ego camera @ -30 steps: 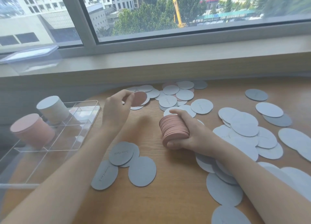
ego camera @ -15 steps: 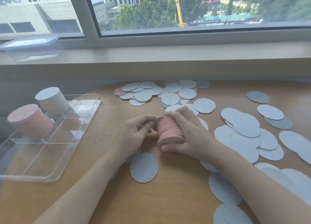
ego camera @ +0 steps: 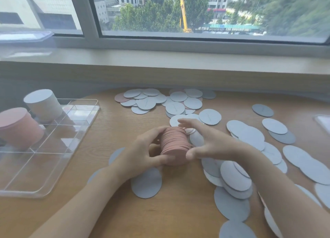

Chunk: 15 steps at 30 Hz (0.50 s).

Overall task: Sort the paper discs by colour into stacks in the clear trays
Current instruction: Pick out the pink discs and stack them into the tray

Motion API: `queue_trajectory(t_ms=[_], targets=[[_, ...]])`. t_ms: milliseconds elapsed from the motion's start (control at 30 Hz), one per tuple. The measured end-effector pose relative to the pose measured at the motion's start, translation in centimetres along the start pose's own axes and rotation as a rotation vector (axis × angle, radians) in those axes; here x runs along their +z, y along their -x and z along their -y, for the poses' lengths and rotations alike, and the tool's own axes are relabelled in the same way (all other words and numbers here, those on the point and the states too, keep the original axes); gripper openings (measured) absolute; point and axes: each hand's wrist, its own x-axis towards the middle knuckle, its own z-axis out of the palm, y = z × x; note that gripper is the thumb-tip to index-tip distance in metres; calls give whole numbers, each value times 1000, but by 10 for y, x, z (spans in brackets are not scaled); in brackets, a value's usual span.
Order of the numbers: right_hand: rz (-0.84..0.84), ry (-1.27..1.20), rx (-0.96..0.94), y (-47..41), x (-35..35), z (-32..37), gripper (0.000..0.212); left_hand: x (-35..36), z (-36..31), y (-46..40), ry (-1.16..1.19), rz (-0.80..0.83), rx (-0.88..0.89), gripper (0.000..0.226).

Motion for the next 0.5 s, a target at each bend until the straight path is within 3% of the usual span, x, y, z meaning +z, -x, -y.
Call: queue_trajectory(t_ms=[100, 167, 333, 500], targets=[[-246, -16, 25, -25, -27, -13, 44, -4, 2, 2, 21, -16, -22, 65], [-398, 147, 83, -56, -40, -27, 28, -5, 7, 2, 15, -6, -41, 65], [-311, 495, 159, -115, -57, -62, 40, -6, 5, 3, -23, -9, -55, 63], [-296, 587, 124, -138, -57, -68, 41, -6, 7, 1, 26, 2, -73, 63]])
